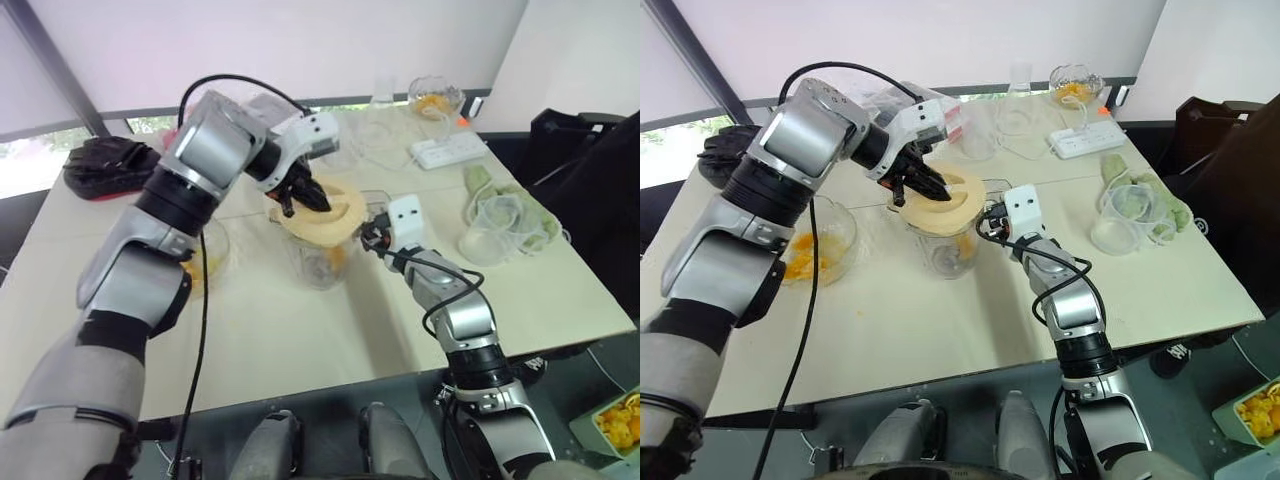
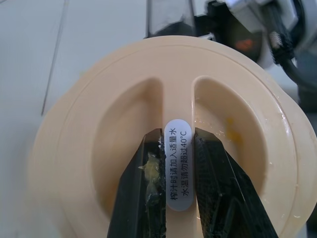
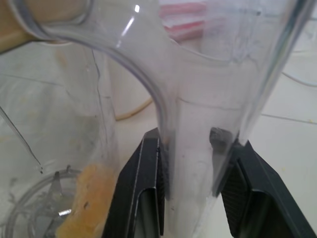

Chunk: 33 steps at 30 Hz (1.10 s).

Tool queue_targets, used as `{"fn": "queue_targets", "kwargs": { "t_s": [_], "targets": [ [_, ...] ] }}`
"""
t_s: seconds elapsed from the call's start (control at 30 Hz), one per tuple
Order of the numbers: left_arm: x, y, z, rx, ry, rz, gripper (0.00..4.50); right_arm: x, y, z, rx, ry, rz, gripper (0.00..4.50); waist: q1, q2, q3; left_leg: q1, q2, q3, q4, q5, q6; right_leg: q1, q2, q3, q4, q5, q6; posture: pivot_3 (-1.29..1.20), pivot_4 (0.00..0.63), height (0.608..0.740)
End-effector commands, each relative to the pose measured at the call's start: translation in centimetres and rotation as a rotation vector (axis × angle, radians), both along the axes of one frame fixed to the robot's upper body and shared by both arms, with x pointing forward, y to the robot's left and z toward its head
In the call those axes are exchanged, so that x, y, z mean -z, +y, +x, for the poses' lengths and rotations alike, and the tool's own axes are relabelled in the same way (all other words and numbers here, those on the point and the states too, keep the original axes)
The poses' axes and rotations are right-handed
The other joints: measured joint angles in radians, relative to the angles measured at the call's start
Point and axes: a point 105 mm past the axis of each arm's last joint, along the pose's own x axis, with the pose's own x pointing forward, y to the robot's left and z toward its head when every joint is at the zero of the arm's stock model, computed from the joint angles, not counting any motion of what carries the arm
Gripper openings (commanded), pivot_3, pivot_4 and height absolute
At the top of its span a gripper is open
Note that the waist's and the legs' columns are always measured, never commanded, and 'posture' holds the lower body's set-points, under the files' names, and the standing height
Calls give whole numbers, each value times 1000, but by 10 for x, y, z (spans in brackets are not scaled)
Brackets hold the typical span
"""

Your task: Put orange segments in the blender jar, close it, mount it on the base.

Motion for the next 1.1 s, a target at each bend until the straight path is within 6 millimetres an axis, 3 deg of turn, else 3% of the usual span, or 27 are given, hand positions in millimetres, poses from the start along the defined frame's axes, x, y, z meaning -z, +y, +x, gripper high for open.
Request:
{"fn": "queue_targets", "kwargs": {
  "t_s": [0.03,0.37,0.53,0.57,0.67,0.87,1.0,1.1],
  "targets": [
    [31,32,14,-297,88,86,220,-8,1,0,-7,-49,-38,901,2,0,0,0,-1,-1,0,0,0,1,0,0,0,0,0,0,150,740],
    [19,26,9,-271,28,36,220,-9,-2,2,-14,-55,-57,901,1,2,-1,-1,-1,-1,-1,1,-1,-1,-1,1,-1,0,0,0,150,740],
    [15,25,9,-252,-5,10,2644,-9,-3,3,-16,-55,-61,901,-4,1,-1,-2,-1,-2,-1,2,-3,-3,0,1,0,0,0,0,150,740],
    [12,24,9,-248,-20,-2,3296,-9,-3,3,-16,-54,-61,901,-3,1,-1,-2,-1,-2,-1,2,-3,-3,0,1,0,0,0,0,150,740],
    [-2,21,7,-213,-68,-51,4466,-8,-4,2,-16,-52,-63,901,-1,2,-1,-2,-1,-2,-1,2,-4,-3,-1,1,0,0,0,0,150,740],
    [-40,17,9,-224,-157,-215,4466,-5,-5,1,-19,-45,-70,901,-3,1,0,-5,-2,-2,-2,4,-7,-6,-1,1,0,0,0,0,150,740],
    [-104,12,5,-242,-240,-589,4466,-3,-4,-1,-25,-36,-74,901,-5,0,2,-6,-1,-2,-3,5,-9,-8,-1,1,-1,0,0,0,150,740],
    [-129,26,4,-290,-309,-814,4466,-2,-4,-2,-28,-33,-78,901,-5,0,2,-6,-1,-2,-3,5,-10,-9,-1,1,-1,0,0,0,150,740]
  ]
}}
